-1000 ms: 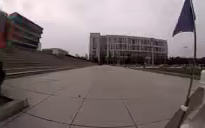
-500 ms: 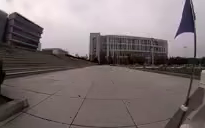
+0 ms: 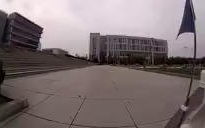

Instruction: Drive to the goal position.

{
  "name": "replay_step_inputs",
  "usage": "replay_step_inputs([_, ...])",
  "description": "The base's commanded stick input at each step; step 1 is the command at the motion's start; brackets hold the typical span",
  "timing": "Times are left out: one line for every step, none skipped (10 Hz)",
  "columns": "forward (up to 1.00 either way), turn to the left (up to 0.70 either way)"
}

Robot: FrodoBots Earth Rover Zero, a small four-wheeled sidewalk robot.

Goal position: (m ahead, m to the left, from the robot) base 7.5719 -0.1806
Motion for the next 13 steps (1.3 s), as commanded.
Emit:
replay_step_inputs([0.0,-0.26])
replay_step_inputs([0.0,-0.05])
replay_step_inputs([0.0,0.0])
replay_step_inputs([0.0,0.0])
replay_step_inputs([0.0,0.0])
replay_step_inputs([0.0,0.0])
replay_step_inputs([0.0,0.0])
replay_step_inputs([0.0,0.0])
replay_step_inputs([0.0,0.0])
replay_step_inputs([0.0,0.0])
replay_step_inputs([0.0,0.0])
replay_step_inputs([0.1,0.0])
replay_step_inputs([0.81,0.0])
